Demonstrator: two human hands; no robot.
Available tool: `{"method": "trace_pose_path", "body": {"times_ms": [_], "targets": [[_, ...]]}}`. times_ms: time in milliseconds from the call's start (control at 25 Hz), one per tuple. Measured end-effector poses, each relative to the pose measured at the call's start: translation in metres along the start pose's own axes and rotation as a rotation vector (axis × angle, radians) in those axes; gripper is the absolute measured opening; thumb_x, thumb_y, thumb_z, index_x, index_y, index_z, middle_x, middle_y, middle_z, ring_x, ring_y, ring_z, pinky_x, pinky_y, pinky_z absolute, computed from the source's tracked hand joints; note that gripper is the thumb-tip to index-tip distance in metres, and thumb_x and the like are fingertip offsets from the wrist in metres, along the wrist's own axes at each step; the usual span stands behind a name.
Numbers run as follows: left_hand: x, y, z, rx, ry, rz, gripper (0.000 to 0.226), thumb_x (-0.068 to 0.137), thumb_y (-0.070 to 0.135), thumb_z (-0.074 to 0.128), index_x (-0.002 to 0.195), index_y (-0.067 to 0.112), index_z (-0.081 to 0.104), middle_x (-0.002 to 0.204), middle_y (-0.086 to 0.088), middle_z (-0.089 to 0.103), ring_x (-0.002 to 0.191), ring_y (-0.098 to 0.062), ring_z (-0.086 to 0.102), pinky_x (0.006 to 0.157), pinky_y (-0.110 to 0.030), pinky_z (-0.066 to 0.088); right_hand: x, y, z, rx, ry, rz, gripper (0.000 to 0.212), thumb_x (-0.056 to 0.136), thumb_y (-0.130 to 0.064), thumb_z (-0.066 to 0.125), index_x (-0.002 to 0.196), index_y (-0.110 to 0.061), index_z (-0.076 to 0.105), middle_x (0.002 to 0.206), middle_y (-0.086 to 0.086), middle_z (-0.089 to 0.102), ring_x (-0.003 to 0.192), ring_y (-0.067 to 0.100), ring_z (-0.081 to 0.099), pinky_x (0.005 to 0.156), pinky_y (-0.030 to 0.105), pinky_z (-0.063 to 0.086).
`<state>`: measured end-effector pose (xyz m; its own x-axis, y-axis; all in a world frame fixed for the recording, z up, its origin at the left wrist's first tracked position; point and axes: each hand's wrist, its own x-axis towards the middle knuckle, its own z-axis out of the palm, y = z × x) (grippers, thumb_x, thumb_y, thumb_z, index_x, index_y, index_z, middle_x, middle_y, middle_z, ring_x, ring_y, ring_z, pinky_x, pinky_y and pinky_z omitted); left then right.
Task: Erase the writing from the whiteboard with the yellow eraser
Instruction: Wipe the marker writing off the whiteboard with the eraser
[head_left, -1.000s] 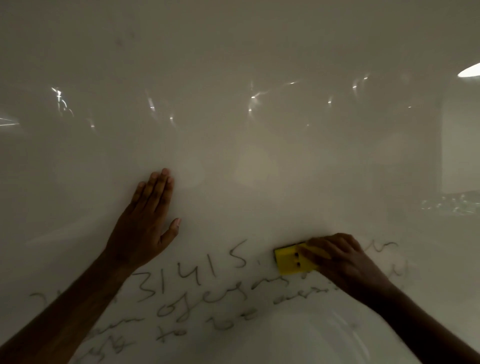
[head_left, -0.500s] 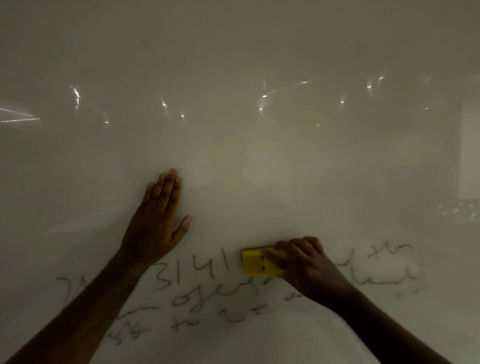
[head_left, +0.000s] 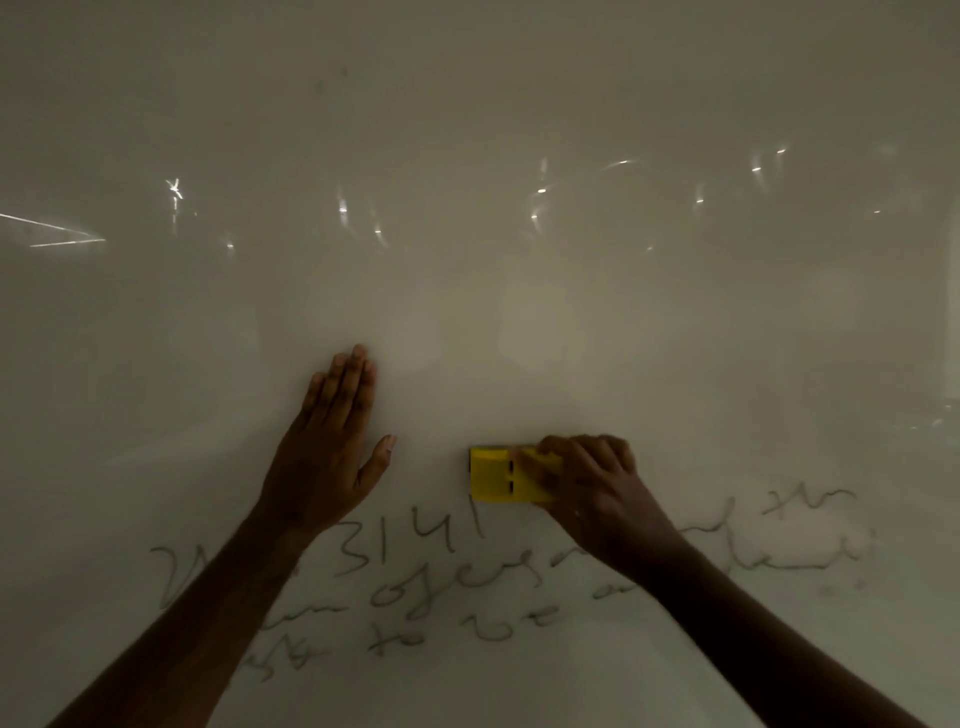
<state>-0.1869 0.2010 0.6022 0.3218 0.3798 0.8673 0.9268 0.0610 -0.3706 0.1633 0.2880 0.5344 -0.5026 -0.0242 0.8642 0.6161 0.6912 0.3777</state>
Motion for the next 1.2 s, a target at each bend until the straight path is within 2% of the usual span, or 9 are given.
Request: {"method": "trace_pose_path", "body": {"times_ms": [160, 320, 440, 560, 720, 840, 960, 1080, 1200], "targets": [[-0.022, -0.034, -0.005, 0.005, -0.007, -0.070, 0.085, 0.107, 0.050, 0.038, 0.170, -0.002, 0.014, 0.180, -0.021, 0.011, 0.167, -0.038, 0.013, 0.135, -0.054, 0.018, -0.063, 0.015, -0.011, -0.017, -0.095, -0.135, 0.054, 0.103, -0.034, 0.063, 0.155, -0.031, 0.048, 0.137, 0.003, 0.062, 0.113, 0.028, 0.062, 0.096, 0.045, 0.046], [-0.033, -0.047, -0.004, 0.009, -0.009, -0.086, 0.086, 0.107, 0.050, 0.038, 0.170, -0.004, 0.013, 0.180, -0.023, 0.010, 0.167, -0.039, 0.011, 0.136, -0.053, 0.014, -0.049, 0.029, -0.022, -0.002, -0.017, 0.082, 0.055, 0.099, -0.040, 0.064, 0.151, -0.033, 0.050, 0.135, 0.003, 0.059, 0.099, 0.032, 0.062, 0.090, 0.043, 0.042], [-0.032, -0.047, -0.002, 0.008, 0.002, -0.081, 0.086, 0.107, 0.049, 0.038, 0.170, -0.004, 0.014, 0.180, -0.023, 0.010, 0.167, -0.038, 0.010, 0.137, -0.050, 0.010, 0.001, -0.002, -0.007, 0.047, 0.044, 0.177, 0.059, 0.097, -0.041, 0.070, 0.152, -0.034, 0.049, 0.134, 0.003, 0.060, 0.101, 0.030, 0.058, 0.089, 0.043, 0.042], [-0.035, -0.054, -0.002, 0.002, 0.001, -0.058, 0.085, 0.108, 0.050, 0.037, 0.170, -0.002, 0.013, 0.180, -0.022, 0.009, 0.168, -0.038, 0.011, 0.136, -0.052, 0.014, 0.010, -0.030, 0.009, 0.055, 0.029, 0.071, 0.057, 0.097, -0.034, 0.073, 0.151, -0.031, 0.054, 0.133, 0.004, 0.062, 0.102, 0.028, 0.057, 0.089, 0.045, 0.043], [-0.043, -0.083, -0.008, -0.029, 0.018, -0.146, 0.085, 0.108, 0.049, 0.035, 0.171, -0.002, 0.009, 0.180, -0.022, 0.006, 0.168, -0.039, 0.008, 0.137, -0.052, 0.010, -0.043, -0.023, 0.002, 0.005, -0.084, -0.070, 0.054, 0.101, -0.032, 0.065, 0.153, -0.032, 0.051, 0.134, 0.005, 0.063, 0.101, 0.028, 0.060, 0.090, 0.045, 0.046], [-0.053, -0.107, -0.010, -0.028, 0.011, -0.163, 0.085, 0.108, 0.049, 0.035, 0.171, -0.002, 0.008, 0.180, -0.022, 0.004, 0.168, -0.038, 0.004, 0.137, -0.050, 0.006, -0.044, -0.005, -0.011, -0.016, -0.055, 0.039, 0.053, 0.099, -0.035, 0.063, 0.151, -0.032, 0.051, 0.133, 0.007, 0.061, 0.098, 0.033, 0.060, 0.089, 0.044, 0.042], [-0.053, -0.105, -0.006, -0.040, 0.034, -0.164, 0.086, 0.109, 0.050, 0.036, 0.170, -0.004, 0.009, 0.180, -0.023, 0.005, 0.168, -0.039, 0.004, 0.137, -0.053, 0.009, 0.007, -0.014, -0.008, -0.006, 0.009, 0.152, 0.056, 0.094, -0.037, 0.072, 0.148, -0.031, 0.056, 0.133, 0.007, 0.062, 0.100, 0.034, 0.059, 0.090, 0.045, 0.041], [-0.055, -0.112, -0.007, -0.053, 0.037, -0.128, 0.085, 0.109, 0.050, 0.035, 0.170, -0.005, 0.011, 0.180, -0.024, 0.007, 0.168, -0.039, 0.006, 0.136, -0.054, 0.012, 0.027, -0.053, 0.012, 0.011, -0.030, 0.021, 0.052, 0.097, -0.034, 0.073, 0.147, -0.028, 0.060, 0.132, 0.006, 0.063, 0.098, 0.029, 0.057, 0.088, 0.045, 0.043], [-0.071, -0.135, -0.009, -0.034, 0.042, -0.149, 0.086, 0.108, 0.050, 0.035, 0.170, -0.004, 0.010, 0.180, -0.024, 0.006, 0.168, -0.039, 0.006, 0.136, -0.056, 0.013, -0.008, -0.056, 0.014, -0.024, -0.107, -0.115, 0.051, 0.100, -0.033, 0.070, 0.150, -0.029, 0.057, 0.132, 0.005, 0.065, 0.101, 0.026, 0.058, 0.091, 0.044, 0.046]]}}
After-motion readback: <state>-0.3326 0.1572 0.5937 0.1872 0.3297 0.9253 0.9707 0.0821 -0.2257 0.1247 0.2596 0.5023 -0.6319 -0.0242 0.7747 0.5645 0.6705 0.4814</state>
